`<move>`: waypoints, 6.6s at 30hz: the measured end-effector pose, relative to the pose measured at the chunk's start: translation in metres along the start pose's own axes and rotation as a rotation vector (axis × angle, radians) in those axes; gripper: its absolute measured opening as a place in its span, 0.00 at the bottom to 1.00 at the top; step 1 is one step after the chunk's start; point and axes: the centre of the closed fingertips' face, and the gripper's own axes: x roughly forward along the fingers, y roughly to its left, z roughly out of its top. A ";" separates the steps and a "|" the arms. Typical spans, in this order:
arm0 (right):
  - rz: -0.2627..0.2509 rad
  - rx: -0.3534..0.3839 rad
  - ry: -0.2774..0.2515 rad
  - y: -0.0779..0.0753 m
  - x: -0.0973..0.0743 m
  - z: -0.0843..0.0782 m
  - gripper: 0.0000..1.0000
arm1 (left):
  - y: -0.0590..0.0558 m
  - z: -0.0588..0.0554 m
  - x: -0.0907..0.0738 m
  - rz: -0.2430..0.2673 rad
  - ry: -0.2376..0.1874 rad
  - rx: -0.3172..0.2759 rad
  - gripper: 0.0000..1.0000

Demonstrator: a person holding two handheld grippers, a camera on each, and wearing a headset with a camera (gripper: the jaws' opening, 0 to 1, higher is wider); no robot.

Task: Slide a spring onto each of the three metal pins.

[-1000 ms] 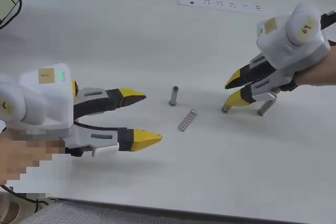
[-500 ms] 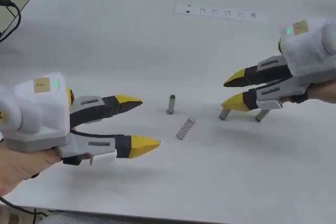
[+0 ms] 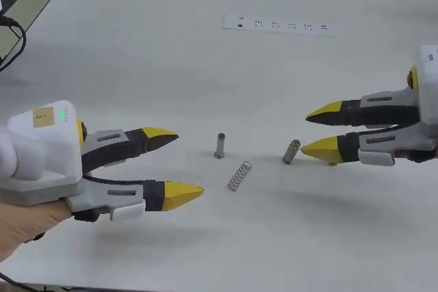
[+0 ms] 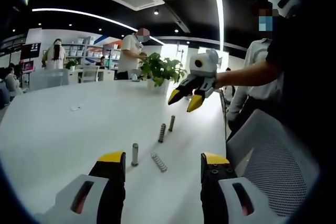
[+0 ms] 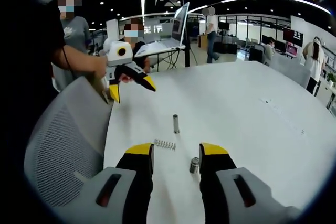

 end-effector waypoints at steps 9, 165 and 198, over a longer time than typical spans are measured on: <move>-0.054 0.053 -0.062 0.007 -0.021 -0.004 0.32 | 0.003 0.007 -0.001 0.013 -0.002 0.013 0.54; -0.345 0.478 0.409 0.019 0.121 -0.065 0.08 | 0.004 -0.016 -0.052 0.026 0.004 -0.067 0.41; -0.254 0.368 0.268 0.022 0.037 -0.033 0.08 | -0.018 -0.006 -0.001 0.000 0.038 -0.054 0.38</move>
